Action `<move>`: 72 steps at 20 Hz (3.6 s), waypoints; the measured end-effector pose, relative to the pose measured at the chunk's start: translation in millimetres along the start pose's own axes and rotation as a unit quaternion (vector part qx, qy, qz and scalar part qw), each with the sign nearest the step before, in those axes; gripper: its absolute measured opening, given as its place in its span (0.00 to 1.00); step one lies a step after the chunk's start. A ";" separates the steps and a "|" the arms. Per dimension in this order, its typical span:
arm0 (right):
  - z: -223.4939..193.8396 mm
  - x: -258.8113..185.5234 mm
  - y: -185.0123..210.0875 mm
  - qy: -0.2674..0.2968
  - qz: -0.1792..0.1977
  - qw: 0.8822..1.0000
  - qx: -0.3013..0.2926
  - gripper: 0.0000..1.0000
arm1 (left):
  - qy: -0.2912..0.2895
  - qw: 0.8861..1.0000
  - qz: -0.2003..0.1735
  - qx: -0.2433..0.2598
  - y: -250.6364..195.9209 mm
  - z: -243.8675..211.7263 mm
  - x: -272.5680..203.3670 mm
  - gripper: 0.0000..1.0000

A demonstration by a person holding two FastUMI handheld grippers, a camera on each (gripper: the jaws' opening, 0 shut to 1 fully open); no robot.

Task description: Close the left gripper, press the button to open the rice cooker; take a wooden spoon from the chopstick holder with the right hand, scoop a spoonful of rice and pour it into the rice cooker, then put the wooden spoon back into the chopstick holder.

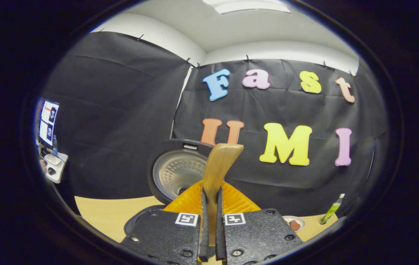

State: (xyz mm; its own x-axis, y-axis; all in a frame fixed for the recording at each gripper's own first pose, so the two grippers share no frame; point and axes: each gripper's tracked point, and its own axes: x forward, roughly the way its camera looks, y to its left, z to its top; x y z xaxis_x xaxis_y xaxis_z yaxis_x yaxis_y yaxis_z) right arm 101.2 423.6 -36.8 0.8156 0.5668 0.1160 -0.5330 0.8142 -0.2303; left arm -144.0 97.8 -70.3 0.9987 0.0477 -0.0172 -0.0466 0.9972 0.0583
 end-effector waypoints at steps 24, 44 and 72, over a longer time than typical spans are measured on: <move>-82.5 -101.6 -320.2 0.065 -0.188 0.979 0.038 0.14 | -0.005 0.998 -0.054 -0.006 -75.9 -17.2 47.8 0.94; -145.0 -153.2 -419.2 0.091 -0.278 0.953 0.072 0.31 | 0.016 0.998 -0.064 -0.001 -95.6 -38.2 61.9 0.94; -49.6 -313.7 -293.3 0.051 -0.330 0.939 0.086 0.98 | -0.013 0.998 -0.047 -0.050 -59.2 17.6 156.4 0.94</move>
State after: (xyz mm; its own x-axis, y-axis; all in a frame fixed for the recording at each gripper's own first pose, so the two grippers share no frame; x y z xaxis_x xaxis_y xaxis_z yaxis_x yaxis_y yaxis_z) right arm 12.8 0.7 -53.6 0.9937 -0.0758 0.0824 0.0744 0.9970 0.0201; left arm 15.3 45.2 -58.8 0.9989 -0.0459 0.0086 0.0462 0.9980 -0.0420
